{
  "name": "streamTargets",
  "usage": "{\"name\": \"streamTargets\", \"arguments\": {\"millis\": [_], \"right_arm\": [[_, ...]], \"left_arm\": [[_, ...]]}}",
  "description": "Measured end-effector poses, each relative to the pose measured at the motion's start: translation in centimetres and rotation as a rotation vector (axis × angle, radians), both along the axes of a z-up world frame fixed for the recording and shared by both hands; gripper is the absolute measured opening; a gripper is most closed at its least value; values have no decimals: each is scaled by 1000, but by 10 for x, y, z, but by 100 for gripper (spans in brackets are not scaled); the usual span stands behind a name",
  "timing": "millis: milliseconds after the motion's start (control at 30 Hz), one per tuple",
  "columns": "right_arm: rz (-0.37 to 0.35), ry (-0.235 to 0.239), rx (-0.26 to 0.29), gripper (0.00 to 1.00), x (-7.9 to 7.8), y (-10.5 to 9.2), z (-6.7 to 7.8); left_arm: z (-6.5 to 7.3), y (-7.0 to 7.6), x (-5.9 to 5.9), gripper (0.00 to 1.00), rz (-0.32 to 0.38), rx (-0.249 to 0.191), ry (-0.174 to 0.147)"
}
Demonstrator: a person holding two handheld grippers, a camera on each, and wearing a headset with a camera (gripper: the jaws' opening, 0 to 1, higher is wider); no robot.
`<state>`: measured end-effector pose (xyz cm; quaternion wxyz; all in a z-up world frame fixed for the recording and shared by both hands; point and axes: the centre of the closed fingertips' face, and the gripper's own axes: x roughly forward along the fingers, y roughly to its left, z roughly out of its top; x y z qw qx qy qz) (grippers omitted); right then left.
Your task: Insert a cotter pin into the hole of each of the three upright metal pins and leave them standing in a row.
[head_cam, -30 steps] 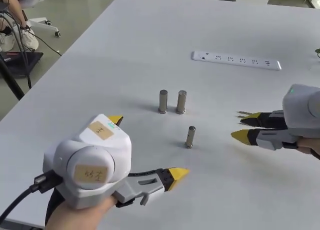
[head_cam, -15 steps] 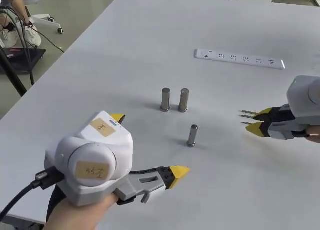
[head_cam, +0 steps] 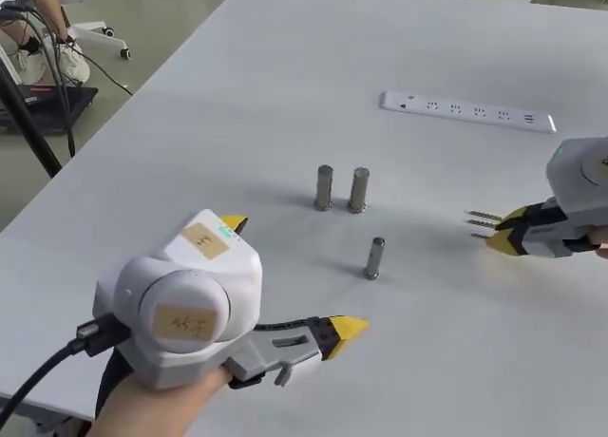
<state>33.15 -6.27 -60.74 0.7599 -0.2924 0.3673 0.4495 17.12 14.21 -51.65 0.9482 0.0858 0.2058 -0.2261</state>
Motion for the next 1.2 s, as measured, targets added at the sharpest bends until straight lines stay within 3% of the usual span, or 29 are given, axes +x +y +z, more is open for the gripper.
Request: {"name": "streamTargets", "arguments": {"millis": [567, 933, 1200], "right_arm": [[-4, 116, -51, 5, -7, 4, -1], [42, 129, -139, 1, -11, 3, -2], [90, 103, -200, 0, -11, 1, -3]], "left_arm": [[-1, 0, -1, 91, -4, 10, 5], [0, 1, -1, 91, -2, 12, 5], [0, 2, -1, 90, -4, 14, 4]]}}
